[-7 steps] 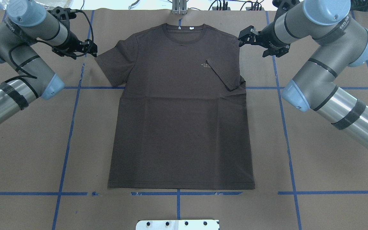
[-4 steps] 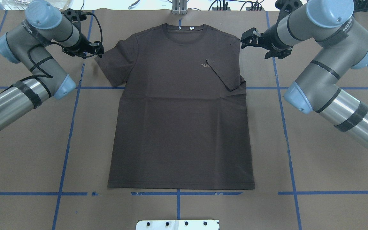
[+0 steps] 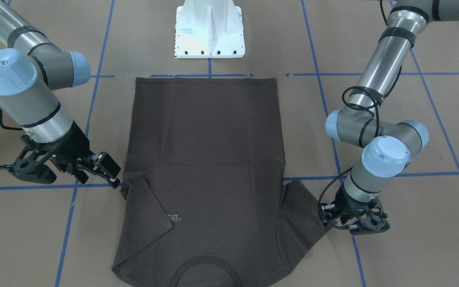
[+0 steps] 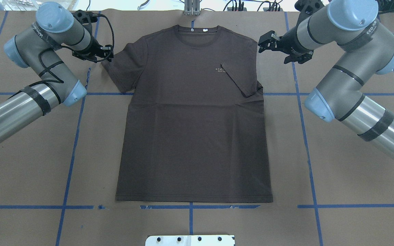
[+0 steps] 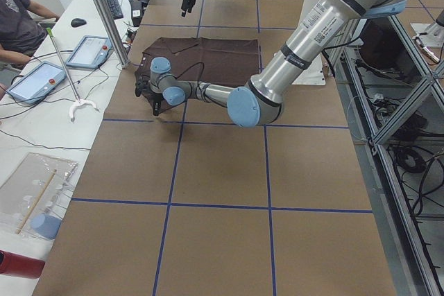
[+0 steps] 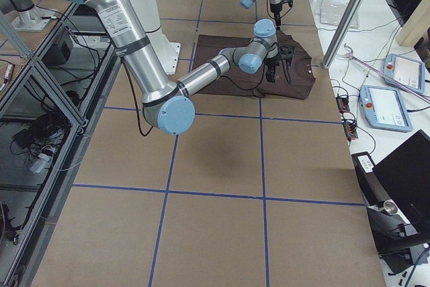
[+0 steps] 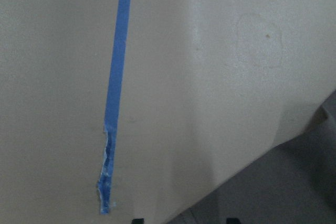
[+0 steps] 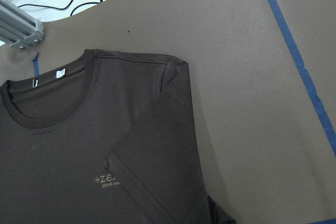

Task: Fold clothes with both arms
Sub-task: 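Bring the left gripper to its nearest sleeve while the right gripper waits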

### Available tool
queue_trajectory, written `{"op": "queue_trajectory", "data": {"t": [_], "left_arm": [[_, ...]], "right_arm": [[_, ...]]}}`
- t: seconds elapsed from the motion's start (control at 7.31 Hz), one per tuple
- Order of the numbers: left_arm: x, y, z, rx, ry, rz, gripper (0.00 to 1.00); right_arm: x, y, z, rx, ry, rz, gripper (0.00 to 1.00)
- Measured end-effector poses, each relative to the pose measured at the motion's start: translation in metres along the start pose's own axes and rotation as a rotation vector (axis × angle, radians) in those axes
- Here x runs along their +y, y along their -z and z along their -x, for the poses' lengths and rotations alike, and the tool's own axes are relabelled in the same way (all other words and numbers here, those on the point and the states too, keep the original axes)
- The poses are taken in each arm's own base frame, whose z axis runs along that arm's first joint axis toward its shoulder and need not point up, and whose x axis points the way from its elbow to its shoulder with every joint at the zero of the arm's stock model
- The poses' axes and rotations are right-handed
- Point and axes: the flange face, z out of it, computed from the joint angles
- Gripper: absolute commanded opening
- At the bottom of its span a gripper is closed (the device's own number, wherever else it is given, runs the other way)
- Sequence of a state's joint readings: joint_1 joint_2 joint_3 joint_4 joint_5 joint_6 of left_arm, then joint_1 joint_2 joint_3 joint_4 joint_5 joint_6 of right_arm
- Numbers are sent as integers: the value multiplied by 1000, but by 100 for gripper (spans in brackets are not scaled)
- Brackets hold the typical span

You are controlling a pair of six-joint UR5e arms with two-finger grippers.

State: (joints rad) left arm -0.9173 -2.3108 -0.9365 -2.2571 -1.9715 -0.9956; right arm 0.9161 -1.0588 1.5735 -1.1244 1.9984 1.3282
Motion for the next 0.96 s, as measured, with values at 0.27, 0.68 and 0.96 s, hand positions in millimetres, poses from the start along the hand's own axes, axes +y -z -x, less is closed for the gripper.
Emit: {"op": "queue_trajectory", "data": {"t": [0.27, 0.68, 0.96], "left_arm": [[2, -2, 0, 0, -2, 2, 0], [1, -3, -1, 0, 0, 3, 0], [-3, 6, -15, 18, 11, -2, 0]], "right_arm": [[-1, -4, -3, 8, 0, 1, 100], [-1, -5, -4, 10, -3, 2, 100], [-1, -4, -3, 9, -2, 2, 100]]}}
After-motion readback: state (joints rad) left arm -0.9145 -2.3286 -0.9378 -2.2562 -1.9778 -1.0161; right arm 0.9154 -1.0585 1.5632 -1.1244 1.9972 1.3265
